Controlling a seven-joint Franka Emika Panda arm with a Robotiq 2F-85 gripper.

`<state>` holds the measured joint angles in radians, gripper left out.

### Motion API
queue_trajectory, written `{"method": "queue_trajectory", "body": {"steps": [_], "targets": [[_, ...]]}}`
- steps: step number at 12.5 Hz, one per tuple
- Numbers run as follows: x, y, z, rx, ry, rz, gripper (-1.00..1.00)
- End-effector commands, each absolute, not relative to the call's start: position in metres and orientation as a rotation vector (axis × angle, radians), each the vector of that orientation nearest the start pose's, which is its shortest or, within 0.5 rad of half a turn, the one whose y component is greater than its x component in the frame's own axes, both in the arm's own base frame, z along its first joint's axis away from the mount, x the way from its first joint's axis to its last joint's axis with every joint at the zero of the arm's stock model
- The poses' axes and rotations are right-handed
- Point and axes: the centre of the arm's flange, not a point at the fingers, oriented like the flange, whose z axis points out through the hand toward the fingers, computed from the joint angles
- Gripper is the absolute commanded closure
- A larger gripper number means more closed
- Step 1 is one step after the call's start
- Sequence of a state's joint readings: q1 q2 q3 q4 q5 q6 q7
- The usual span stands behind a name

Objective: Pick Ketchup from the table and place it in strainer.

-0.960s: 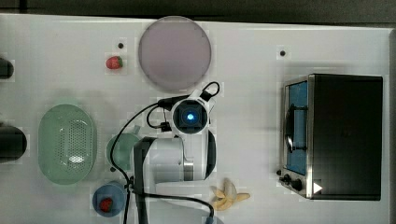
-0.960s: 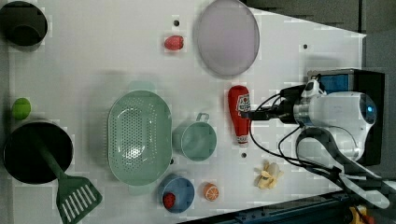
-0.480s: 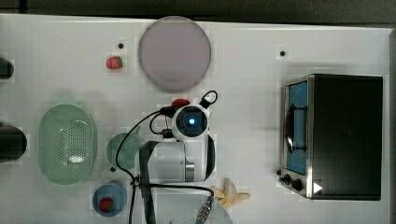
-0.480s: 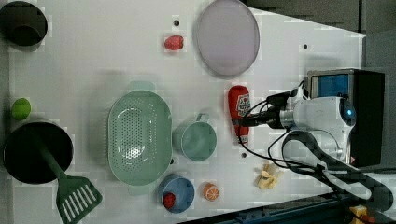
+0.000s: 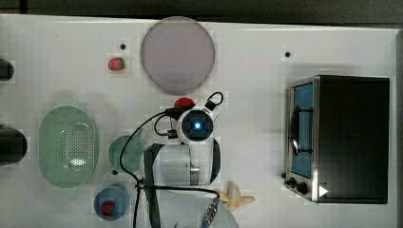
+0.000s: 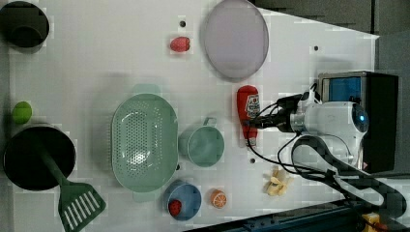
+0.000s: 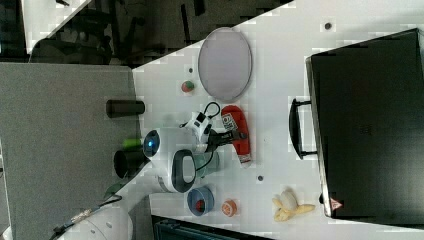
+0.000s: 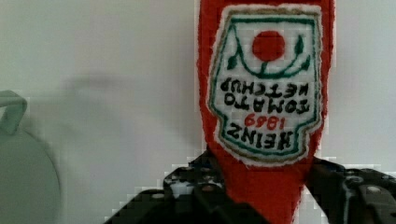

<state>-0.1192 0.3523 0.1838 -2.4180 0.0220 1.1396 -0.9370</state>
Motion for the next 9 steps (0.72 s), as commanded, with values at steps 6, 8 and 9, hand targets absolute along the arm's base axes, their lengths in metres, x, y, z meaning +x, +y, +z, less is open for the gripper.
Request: {"method": "queue_trajectory", "body": {"steps": [6,8,9], "targets": [[0.499,0.042,0.35,-3.106,-0.39,-0.048,-0.09],[0.493,0.054,0.384,-3.113,-0.422,-0.023,-0.09],[0.49,0.063,0.397,-3.116,-0.42,-0.02,-0.09]]}}
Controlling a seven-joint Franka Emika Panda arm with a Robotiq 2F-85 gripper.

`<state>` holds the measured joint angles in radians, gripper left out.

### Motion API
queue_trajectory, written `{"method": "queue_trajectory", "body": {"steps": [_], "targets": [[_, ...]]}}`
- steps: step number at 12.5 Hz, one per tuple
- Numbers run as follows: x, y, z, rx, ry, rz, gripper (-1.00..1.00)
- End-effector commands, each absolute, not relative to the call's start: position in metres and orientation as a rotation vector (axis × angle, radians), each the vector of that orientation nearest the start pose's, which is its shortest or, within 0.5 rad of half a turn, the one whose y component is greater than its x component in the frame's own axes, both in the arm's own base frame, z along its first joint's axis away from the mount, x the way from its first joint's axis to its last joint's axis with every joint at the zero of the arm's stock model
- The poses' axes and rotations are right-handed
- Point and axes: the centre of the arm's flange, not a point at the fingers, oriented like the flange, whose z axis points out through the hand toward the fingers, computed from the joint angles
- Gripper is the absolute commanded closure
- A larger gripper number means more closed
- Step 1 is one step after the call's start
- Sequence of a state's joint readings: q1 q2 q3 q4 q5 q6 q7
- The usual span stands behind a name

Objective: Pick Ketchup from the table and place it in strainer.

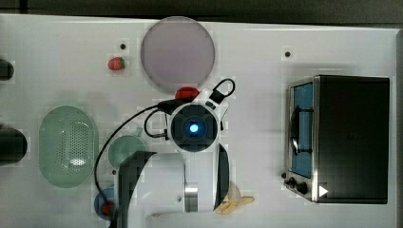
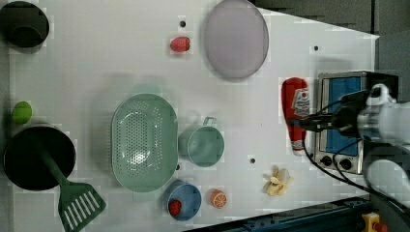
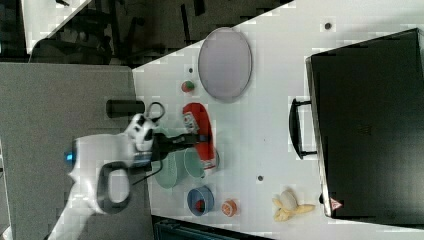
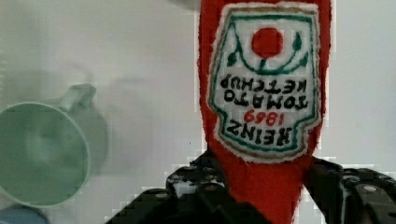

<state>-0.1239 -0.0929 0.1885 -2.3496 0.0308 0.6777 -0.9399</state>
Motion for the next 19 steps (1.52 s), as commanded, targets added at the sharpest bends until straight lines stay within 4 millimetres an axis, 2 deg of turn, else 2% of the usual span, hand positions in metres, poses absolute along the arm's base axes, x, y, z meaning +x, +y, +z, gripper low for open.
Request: {"method": "queue_trajectory", "body": {"steps": [1,4,7,11,16,19], "targets": [[0.488,0.074,0.406,-3.121,-0.399,-0.016,-0.09],[0.478,0.13,0.412,-3.132,-0.295,-0.025,-0.09],[0.459,0.195,0.402,-3.134,-0.108,-0.001,-0.09],[0.441,0.272,0.384,-3.086,0.026,-0.059,-0.09],[0.427,0.338,0.335,-2.937,0.153,-0.062,-0.09],[0.421,0.362,0.3,-2.846,0.242,-0.019,-0.09]]}}
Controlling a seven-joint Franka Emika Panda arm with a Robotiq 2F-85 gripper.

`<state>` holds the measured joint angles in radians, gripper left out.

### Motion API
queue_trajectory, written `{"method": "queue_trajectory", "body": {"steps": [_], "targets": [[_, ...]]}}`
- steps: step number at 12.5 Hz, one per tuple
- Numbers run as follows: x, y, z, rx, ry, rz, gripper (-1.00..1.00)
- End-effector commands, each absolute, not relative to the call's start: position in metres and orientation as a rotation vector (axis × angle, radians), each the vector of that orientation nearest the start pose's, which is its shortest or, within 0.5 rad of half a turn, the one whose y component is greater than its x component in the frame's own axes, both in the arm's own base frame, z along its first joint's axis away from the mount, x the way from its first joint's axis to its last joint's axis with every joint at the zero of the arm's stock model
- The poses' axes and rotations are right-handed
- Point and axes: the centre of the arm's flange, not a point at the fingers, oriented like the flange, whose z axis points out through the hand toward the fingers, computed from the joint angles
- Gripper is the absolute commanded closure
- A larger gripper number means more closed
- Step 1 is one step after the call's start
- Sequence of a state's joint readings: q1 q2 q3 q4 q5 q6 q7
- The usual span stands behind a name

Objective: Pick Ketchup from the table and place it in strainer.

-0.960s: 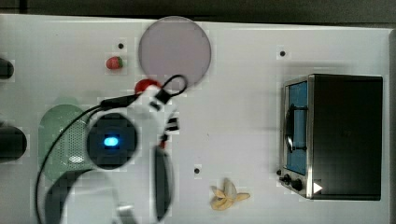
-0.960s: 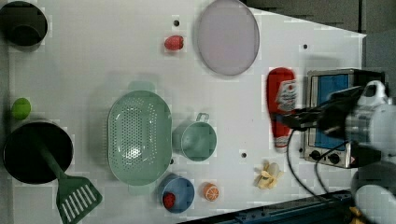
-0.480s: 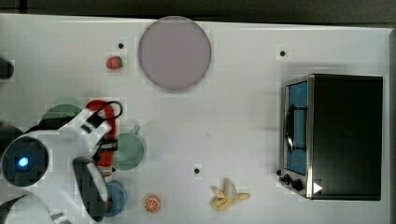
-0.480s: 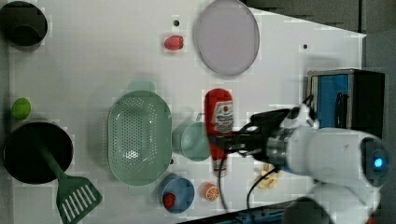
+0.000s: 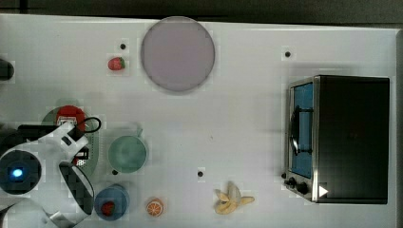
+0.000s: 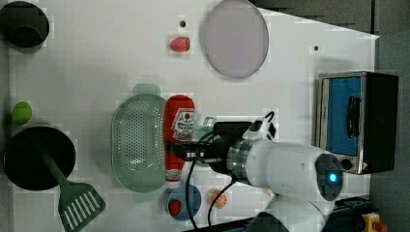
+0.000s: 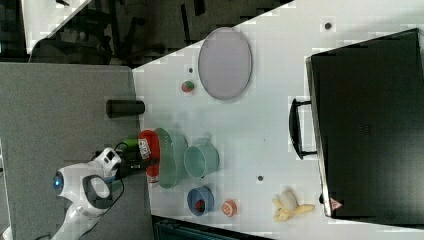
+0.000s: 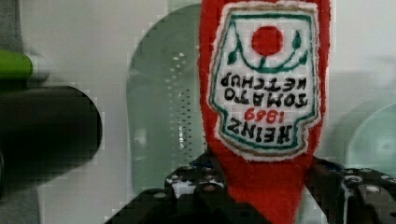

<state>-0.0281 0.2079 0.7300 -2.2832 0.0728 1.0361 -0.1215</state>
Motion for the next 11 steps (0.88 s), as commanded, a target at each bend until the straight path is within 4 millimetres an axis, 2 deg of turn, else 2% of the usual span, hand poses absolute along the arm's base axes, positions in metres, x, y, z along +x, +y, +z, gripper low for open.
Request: {"method": "queue_trajectory", "body": {"steps": [1,3,4,6,8,11], "targets": [[0.419,0.366,0.286,-2.83,0.248,0.003,-0.09],[0.419,0.37,0.266,-2.799,0.242,0.014,-0.09],[0.42,0.371,0.259,-2.784,0.245,0.012,-0.18],[0.419,0.371,0.248,-2.774,0.257,0.029,-0.6],[0.425,0.368,0.257,-2.77,0.264,0.0,-0.99],[0.446,0.343,0.288,-2.777,0.35,-0.081,-1.0]]}}
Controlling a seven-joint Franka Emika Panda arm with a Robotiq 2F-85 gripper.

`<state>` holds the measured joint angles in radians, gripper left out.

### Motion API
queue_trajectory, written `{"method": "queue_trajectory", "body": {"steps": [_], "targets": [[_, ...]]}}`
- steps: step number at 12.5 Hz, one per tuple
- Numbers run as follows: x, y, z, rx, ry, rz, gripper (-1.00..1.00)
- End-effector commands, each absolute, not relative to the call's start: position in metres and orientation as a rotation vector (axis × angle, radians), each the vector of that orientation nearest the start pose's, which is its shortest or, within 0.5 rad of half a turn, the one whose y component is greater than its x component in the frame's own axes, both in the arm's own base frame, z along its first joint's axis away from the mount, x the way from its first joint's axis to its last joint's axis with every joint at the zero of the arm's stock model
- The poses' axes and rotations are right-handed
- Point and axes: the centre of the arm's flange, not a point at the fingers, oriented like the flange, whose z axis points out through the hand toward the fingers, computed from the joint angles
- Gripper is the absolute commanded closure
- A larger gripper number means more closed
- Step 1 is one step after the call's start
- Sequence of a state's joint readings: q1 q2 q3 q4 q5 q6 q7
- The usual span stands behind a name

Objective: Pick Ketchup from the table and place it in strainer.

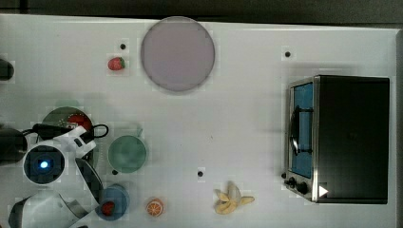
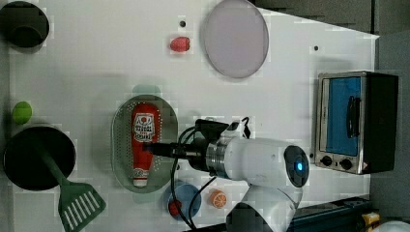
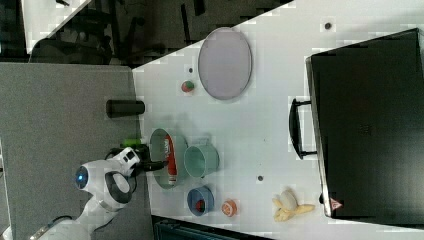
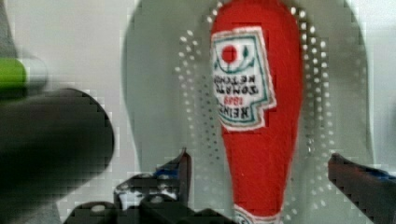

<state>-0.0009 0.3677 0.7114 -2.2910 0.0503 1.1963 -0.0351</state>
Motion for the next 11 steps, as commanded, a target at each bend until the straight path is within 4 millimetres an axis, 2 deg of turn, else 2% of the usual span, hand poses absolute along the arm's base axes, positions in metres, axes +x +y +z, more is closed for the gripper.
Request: {"method": "queue_trajectory", "body": {"steps": [1,3,5,7,9,11], "targets": [[0.455,0.329,0.302,-2.788,0.38,-0.112,-1.0],[0.476,0.288,0.328,-2.832,0.477,-0.154,-1.0],[0.498,0.232,0.359,-2.873,0.624,-0.191,-1.0],[0.513,0.175,0.399,-2.897,0.785,-0.218,-1.0],[0.518,0.123,0.444,-2.904,0.94,-0.216,-1.0],[0.513,0.079,0.49,-2.887,1.087,-0.153,-1.0]]}}
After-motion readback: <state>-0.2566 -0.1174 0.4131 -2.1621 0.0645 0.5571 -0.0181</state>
